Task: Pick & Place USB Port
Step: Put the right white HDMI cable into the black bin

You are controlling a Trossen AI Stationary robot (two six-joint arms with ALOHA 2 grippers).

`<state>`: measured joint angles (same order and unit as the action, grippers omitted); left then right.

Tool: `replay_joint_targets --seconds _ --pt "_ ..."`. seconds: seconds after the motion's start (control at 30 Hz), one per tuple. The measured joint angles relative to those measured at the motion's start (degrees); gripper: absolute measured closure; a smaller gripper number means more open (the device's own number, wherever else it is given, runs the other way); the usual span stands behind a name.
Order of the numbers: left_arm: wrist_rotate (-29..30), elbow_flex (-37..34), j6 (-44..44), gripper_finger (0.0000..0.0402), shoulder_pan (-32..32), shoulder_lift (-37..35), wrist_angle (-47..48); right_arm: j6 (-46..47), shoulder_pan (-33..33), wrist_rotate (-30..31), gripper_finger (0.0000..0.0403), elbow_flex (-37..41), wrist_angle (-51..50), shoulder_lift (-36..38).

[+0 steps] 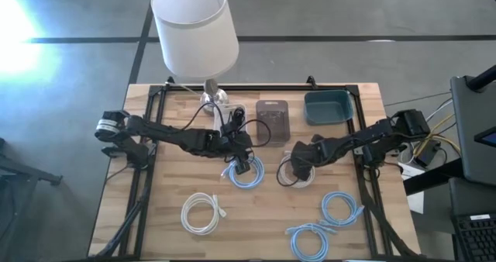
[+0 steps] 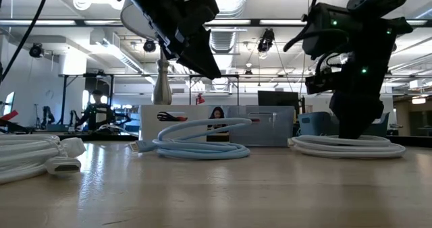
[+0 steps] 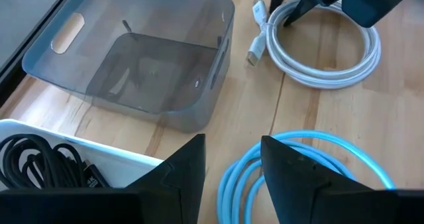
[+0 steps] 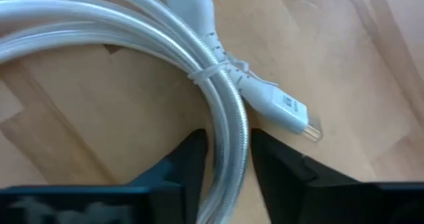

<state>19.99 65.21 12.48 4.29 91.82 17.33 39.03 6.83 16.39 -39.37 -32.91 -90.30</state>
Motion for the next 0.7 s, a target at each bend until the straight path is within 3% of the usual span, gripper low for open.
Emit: replay_joint_targets --seconds 0.2,0.43,0.7 --pt "0.00 -0.10 -0.12 0.0252 0.00 0.01 -0.11 1.30 -0.26 -1.48 0.0375 0.10 0.23 2.31" --pt "0.00 -1.61 -0.49 0.0252 0.00 0.01 -0.32 4.07 1.44 -4.28 0.0373 -3.31 -0.94 8.75" --pt "0.00 -2.97 2.13 0.0252 0.07 0.03 -1.02 3.53 6.87 3.45 0.0373 -6.84 -2.01 14.75"
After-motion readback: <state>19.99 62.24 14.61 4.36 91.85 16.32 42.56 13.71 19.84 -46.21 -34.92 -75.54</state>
